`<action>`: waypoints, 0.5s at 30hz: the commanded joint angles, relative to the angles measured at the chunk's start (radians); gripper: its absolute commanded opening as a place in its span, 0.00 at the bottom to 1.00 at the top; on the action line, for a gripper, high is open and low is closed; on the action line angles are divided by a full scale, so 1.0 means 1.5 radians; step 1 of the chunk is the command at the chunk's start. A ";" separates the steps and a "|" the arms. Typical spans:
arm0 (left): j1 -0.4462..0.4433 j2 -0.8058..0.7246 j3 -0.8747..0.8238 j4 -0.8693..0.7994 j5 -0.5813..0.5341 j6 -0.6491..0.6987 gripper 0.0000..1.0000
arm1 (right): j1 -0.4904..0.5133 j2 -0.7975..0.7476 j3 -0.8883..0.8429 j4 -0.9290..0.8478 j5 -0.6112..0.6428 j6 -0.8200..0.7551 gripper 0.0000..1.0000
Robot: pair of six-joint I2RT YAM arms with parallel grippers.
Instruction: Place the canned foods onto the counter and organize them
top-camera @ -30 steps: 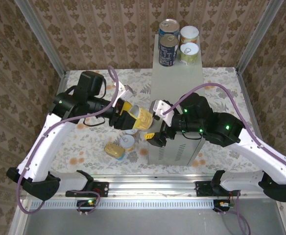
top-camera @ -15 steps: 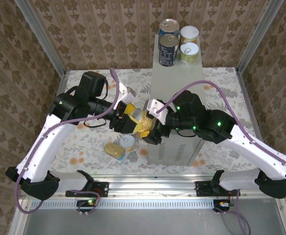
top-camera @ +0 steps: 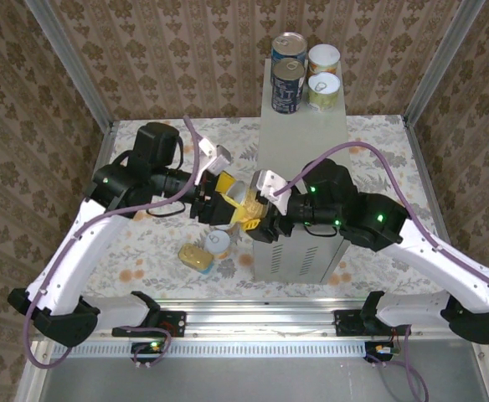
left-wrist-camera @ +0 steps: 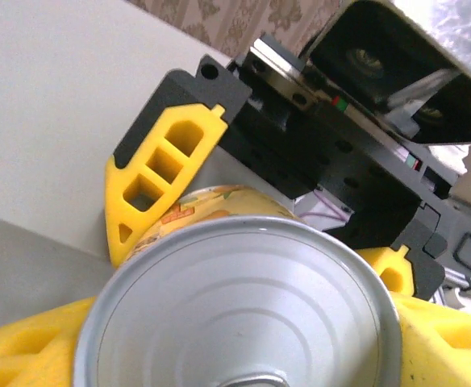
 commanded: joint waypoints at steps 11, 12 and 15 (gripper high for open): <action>-0.042 -0.002 -0.087 0.369 0.006 -0.205 0.64 | -0.008 -0.096 -0.176 0.323 0.161 0.195 0.58; -0.047 0.001 -0.085 0.369 -0.001 -0.203 0.64 | -0.008 -0.101 -0.183 0.329 0.170 0.201 0.58; -0.061 0.009 -0.083 0.372 -0.028 -0.197 0.64 | -0.007 -0.115 -0.204 0.353 0.192 0.214 0.57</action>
